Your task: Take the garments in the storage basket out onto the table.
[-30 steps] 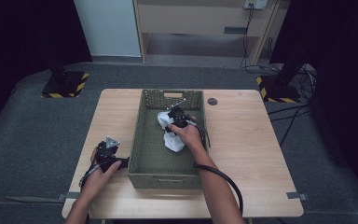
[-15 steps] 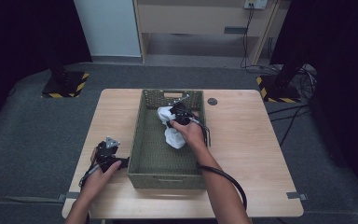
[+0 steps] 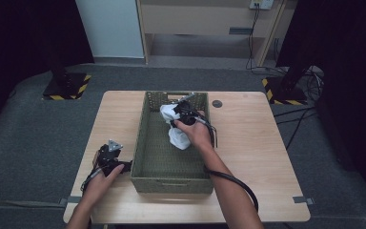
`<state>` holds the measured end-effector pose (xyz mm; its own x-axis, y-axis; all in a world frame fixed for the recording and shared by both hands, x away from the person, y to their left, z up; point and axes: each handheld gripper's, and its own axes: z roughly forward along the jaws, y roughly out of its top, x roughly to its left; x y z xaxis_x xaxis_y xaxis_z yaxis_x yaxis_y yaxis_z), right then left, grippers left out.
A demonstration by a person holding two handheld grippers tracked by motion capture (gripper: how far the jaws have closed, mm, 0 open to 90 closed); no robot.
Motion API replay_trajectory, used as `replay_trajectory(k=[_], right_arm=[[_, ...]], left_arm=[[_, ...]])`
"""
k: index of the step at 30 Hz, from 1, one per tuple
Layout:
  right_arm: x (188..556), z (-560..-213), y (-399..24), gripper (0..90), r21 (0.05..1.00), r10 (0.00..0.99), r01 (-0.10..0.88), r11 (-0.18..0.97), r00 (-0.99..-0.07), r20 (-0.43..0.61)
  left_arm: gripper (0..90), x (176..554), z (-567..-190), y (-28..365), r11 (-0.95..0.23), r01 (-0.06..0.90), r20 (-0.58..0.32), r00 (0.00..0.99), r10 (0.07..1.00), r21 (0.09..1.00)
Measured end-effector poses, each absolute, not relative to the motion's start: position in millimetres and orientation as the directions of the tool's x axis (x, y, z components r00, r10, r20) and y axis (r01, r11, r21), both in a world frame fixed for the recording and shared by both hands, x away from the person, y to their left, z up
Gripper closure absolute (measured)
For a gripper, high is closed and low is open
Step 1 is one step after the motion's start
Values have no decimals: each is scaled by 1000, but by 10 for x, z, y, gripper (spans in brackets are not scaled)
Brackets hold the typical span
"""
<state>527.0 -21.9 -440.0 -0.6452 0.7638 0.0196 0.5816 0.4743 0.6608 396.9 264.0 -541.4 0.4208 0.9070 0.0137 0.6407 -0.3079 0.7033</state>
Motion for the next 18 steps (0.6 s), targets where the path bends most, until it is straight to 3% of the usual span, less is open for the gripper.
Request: replay_trajectory(k=[18], right_arm=[[5104, -4015, -413, 521, 710, 750, 521, 474, -661, -16]], left_arm=[[0, 3970, -5414, 2640, -308, 640, 13, 422, 907, 704]])
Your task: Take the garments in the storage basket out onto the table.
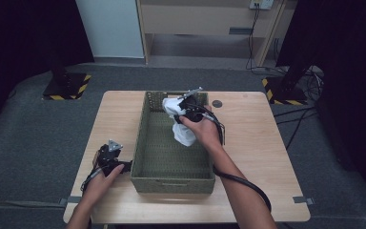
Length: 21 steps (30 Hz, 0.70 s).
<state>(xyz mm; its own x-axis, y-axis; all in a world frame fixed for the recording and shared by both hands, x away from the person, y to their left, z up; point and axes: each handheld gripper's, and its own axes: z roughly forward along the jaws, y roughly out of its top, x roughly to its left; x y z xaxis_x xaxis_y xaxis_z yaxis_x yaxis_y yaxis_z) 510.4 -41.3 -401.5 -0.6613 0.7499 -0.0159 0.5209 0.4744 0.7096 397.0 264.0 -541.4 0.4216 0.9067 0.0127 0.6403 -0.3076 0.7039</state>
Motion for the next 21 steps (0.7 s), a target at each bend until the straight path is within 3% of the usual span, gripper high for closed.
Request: replay_trajectory(k=[21], right_arm=[[4894, -3738, -606, 523, 758, 750, 487, 434, -662, -4]], left_arm=[[0, 3971, -5414, 2641, -309, 640, 14, 423, 906, 704]])
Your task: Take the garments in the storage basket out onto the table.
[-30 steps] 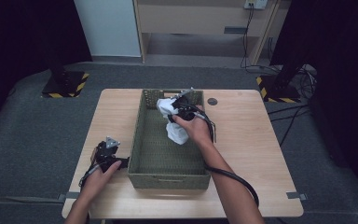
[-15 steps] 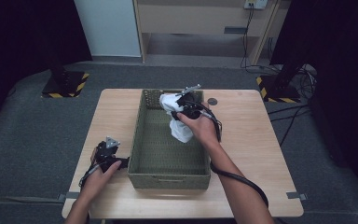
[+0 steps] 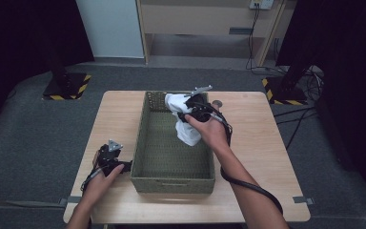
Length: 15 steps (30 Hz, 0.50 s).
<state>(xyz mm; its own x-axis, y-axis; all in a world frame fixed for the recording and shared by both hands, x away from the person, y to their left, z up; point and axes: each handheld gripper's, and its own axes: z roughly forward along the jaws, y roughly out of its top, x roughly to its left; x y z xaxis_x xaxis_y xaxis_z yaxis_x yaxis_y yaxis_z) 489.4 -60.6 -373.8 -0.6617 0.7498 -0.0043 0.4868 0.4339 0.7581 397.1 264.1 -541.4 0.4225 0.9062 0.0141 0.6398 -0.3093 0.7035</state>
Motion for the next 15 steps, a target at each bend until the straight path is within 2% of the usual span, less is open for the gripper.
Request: replay_trajectory(k=[15], right_arm=[[4794, -3531, -811, 523, 783, 759, 459, 419, -650, -25]], left_arm=[[0, 3972, -5415, 2638, -306, 640, 11, 421, 907, 705]])
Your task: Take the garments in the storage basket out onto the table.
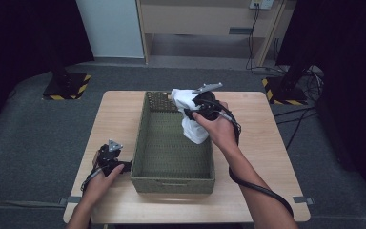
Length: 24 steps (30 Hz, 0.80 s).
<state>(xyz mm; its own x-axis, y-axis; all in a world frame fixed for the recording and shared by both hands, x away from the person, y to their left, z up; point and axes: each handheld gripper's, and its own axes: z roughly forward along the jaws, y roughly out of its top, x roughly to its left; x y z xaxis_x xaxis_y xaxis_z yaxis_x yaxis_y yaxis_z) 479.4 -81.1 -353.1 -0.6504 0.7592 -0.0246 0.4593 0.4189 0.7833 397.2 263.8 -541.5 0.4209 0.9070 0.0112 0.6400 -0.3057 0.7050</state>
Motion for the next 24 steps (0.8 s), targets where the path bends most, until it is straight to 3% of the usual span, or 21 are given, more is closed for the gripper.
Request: replay_trajectory(k=[24], right_arm=[[4689, -3439, -1075, 523, 806, 754, 437, 400, -656, -18]], left_arm=[[0, 3972, -5413, 2640, -309, 640, 13, 423, 906, 703]])
